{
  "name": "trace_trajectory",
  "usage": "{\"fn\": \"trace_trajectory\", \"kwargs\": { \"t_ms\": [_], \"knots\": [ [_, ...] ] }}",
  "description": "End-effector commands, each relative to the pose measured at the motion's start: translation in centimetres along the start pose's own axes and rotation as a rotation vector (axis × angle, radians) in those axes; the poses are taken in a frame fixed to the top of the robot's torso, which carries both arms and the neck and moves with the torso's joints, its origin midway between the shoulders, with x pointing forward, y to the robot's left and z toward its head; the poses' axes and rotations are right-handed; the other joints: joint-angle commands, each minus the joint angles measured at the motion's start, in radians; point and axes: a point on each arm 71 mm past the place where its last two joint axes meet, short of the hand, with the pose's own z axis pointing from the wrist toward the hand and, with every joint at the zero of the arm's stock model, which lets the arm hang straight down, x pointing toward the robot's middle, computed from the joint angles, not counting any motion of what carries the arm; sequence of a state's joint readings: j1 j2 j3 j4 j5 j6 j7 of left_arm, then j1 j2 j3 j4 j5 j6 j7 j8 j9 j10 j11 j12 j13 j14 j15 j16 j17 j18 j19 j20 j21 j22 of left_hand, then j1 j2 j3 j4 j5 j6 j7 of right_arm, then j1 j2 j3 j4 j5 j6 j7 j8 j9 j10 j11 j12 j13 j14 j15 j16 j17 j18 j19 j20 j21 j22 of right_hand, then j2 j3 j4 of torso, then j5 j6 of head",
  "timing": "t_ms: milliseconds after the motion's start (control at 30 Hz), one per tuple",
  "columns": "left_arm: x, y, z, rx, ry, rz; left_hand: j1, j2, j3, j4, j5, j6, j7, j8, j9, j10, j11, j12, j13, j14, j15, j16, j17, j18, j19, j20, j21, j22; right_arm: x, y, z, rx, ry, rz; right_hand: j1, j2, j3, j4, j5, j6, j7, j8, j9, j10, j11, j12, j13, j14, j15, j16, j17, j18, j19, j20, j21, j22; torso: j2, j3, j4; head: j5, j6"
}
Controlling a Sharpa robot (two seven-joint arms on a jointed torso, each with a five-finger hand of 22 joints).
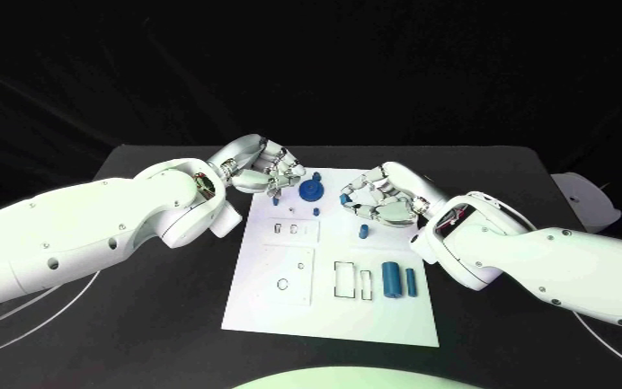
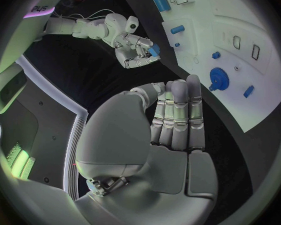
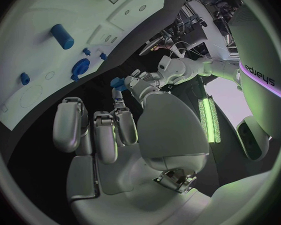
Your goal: Assemble the parts on the task board
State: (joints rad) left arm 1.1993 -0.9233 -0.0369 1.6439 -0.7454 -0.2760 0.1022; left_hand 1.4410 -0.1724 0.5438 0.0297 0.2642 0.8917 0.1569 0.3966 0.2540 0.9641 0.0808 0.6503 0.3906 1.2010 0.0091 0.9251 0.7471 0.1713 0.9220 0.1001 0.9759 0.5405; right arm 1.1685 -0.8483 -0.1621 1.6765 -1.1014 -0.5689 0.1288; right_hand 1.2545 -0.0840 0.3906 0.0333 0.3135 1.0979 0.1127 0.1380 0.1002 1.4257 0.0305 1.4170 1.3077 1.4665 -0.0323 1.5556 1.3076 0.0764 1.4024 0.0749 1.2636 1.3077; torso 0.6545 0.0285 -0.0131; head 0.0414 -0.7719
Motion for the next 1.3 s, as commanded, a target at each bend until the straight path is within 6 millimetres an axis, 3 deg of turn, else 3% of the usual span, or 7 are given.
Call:
{"fn": "trace_trajectory", "kwargs": {
  "t_ms": [33,333,500,933,1167,1300],
  "knots": [
    [0.5,-0.6,0.1,0.065,0.038,0.092,0.008,-0.001,-0.007,-0.003,-0.006,0.009,0.002,-0.007,-0.003,0.000,-0.001,-0.005,-0.004,-0.011,-0.001,-0.009,-0.003,0.013,-0.010,0.001,0.005,0.002,0.2,-0.2,0.1,0.022,0.039,0.049,0.005,-0.002,-0.007,0.000,0.005,0.008,0.001,0.002,0.018,0.002,0.003,0.004,0.070,0.100,0.000,0.005,0.246,-0.009,0.008,0.002,0.001,0.105,0.000,0.0001,-0.0006,-0.001,0.000],
    [0.8,-0.8,0.3,0.084,0.055,0.137,0.007,0.002,-0.014,-0.004,-0.006,0.016,0.002,-0.010,-0.010,0.004,-0.002,-0.006,-0.011,-0.012,-0.001,-0.010,-0.006,0.013,-0.016,0.002,0.009,0.006,0.4,-0.3,0.4,0.033,0.060,0.066,0.004,-0.002,-0.007,0.001,0.005,0.008,0.001,0.002,0.018,0.003,0.003,0.005,0.071,0.100,0.000,0.006,0.247,-0.009,0.008,0.002,0.002,0.105,-0.001,0.0002,-0.0007,-0.005,0.004],
    [0.8,-0.7,0.4,0.071,0.064,0.128,-0.018,0.011,-0.024,0.020,-0.005,0.026,0.002,-0.014,-0.018,0.011,-0.002,-0.007,-0.020,-0.001,0.001,0.004,0.005,0.013,-0.019,0.006,0.005,0.003,0.5,-0.3,0.5,0.036,0.072,0.071,0.004,-0.001,-0.008,0.001,0.005,0.008,0.001,0.002,0.018,0.003,0.004,0.005,0.071,0.100,0.000,0.006,0.248,-0.009,0.008,0.002,0.003,0.106,-0.001,0.0007,-0.0010,-0.003,0.006],
    [1.0,-0.8,0.6,0.073,0.073,0.125,0.002,0.006,-0.026,0.006,-0.005,0.031,0.000,-0.021,-0.029,0.011,-0.003,-0.011,-0.030,-0.006,-0.001,-0.002,-0.005,0.013,-0.018,0.003,0.008,0.005,0.9,-0.7,1.3,0.064,0.093,0.111,0.003,-0.001,-0.009,0.002,0.003,0.007,0.001,0.002,0.018,0.003,0.004,0.005,0.071,0.100,0.001,0.006,0.248,-0.009,0.008,0.002,0.001,0.105,-0.001,-0.0001,-0.0015,0.000,0.008],
    [0.9,0.1,0.6,-0.021,0.076,0.014,-0.044,0.022,-0.034,0.059,-0.004,0.048,-0.004,-0.023,-0.041,0.028,-0.006,-0.007,-0.041,0.012,0.000,0.018,0.009,0.014,-0.013,0.009,-0.007,-0.007,1.3,0.0,1.9,0.032,0.091,0.084,0.003,-0.001,-0.010,0.002,0.003,0.007,0.001,0.002,0.018,0.004,0.004,0.006,0.073,0.101,0.001,0.007,0.249,-0.009,0.008,0.002,0.003,0.106,0.000,0.0001,0.0011,-0.001,0.009],
    [1.0,1.0,0.4,-0.117,0.083,-0.086,-0.077,0.048,-0.021,0.112,-0.003,0.051,-0.009,-0.029,-0.050,0.046,-0.011,0.000,-0.045,0.046,-0.003,0.056,0.047,0.015,0.006,0.009,-0.020,-0.020,1.4,0.3,2.1,0.015,0.081,0.062,0.003,-0.001,-0.010,0.002,0.003,0.007,0.001,0.002,0.018,0.004,0.004,0.006,0.073,0.101,0.001,0.007,0.249,-0.009,0.008,0.002,0.003,0.106,-0.001,0.0000,-0.0006,0.002,0.011]
  ]
}}
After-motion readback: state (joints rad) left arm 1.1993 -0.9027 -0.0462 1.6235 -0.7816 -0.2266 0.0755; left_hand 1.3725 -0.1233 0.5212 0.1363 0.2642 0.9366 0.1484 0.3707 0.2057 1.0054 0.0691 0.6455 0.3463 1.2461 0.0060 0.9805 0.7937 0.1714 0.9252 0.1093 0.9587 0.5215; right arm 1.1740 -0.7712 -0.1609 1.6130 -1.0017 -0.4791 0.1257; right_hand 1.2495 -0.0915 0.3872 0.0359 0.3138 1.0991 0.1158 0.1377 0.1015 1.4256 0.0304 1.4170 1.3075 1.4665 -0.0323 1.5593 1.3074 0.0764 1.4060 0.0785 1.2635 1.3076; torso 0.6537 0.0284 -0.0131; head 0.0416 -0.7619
